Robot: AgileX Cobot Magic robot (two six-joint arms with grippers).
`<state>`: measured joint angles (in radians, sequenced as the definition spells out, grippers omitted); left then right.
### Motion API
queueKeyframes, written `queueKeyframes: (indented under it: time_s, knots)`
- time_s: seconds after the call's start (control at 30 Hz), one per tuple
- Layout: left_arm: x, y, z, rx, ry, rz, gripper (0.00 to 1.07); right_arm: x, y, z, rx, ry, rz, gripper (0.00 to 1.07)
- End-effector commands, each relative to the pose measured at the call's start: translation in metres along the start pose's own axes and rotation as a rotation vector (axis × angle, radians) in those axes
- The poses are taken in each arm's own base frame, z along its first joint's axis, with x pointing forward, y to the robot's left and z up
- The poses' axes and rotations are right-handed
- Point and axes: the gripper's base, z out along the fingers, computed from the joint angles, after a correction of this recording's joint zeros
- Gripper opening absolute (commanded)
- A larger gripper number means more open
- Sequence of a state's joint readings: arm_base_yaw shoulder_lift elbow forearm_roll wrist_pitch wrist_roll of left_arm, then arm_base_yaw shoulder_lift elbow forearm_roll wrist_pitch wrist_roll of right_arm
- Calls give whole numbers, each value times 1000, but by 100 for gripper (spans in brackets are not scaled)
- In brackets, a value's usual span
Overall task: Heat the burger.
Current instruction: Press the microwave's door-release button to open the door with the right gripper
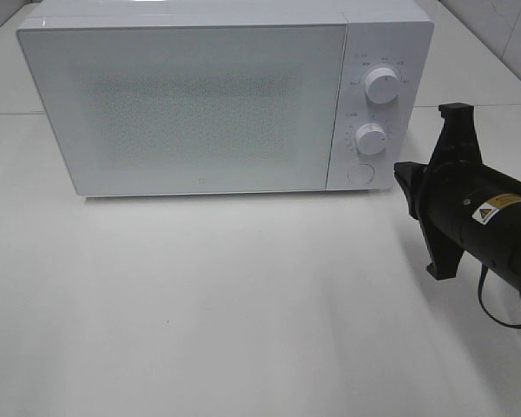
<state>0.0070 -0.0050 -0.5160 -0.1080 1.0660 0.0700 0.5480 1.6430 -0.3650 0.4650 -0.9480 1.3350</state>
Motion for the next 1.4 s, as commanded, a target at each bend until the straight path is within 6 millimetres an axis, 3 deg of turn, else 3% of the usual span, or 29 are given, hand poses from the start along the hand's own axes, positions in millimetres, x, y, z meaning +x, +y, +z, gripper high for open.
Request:
queueKeyframes:
  time_s: [0.03, 0.33, 0.67, 1.4]
  knots:
    - [0, 0, 0, 1, 0, -8, 100, -4, -11, 7, 58, -17, 7, 0]
    - [0, 0, 0, 1, 0, -8, 100, 3, -30, 24, 126, 14, 31, 0]
    - [0, 0, 0, 1, 0, -8, 100, 7, -31, 46, 120, 22, 29, 0]
    - [0, 0, 0, 0, 0, -7, 100, -14, -22, 97, 99, 12, 22, 0]
